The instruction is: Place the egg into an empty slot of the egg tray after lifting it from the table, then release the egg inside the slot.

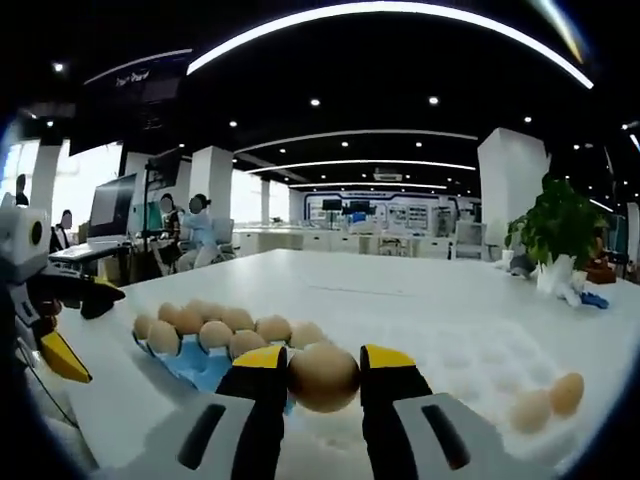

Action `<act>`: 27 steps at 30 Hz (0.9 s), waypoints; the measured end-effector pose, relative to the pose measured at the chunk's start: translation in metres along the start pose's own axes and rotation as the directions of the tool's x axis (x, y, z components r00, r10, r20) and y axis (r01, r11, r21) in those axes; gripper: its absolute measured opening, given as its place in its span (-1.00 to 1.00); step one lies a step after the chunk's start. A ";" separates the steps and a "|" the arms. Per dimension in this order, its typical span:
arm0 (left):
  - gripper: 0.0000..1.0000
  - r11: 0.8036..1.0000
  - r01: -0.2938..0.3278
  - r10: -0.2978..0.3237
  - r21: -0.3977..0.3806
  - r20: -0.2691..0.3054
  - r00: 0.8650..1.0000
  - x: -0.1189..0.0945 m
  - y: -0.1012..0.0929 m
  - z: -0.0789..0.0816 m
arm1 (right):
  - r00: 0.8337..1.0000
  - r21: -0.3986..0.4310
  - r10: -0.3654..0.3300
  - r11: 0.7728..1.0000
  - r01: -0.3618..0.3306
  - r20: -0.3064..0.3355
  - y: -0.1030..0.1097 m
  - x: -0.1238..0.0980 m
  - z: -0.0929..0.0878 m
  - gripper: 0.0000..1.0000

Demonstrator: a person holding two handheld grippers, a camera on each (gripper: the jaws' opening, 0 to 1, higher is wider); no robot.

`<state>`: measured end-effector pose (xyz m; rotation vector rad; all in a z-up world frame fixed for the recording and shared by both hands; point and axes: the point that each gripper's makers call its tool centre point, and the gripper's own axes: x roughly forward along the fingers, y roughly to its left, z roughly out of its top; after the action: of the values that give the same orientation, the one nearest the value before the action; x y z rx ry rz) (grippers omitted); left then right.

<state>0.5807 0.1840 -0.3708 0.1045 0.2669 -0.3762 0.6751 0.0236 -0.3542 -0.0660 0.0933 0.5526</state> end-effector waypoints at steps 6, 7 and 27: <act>0.96 1.000 -0.008 0.008 -0.002 -0.005 1.000 -0.002 0.003 -0.002 | 0.998 0.000 0.062 0.998 -0.062 0.003 0.025 0.010 0.003 -0.41; 0.96 1.000 -0.009 0.009 -0.003 -0.004 1.000 -0.002 0.003 -0.002 | 0.997 0.002 0.072 0.997 -0.072 0.004 0.029 0.010 0.003 -0.41; 0.96 1.000 -0.020 0.020 -0.006 -0.013 1.000 -0.003 0.009 -0.006 | 0.978 -0.010 0.208 0.978 -0.208 -0.012 0.080 0.030 0.002 -0.41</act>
<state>0.5800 0.1940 -0.3753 0.1034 0.2794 -0.3550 0.6583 0.1067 -0.3586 -0.0704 0.1084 0.7620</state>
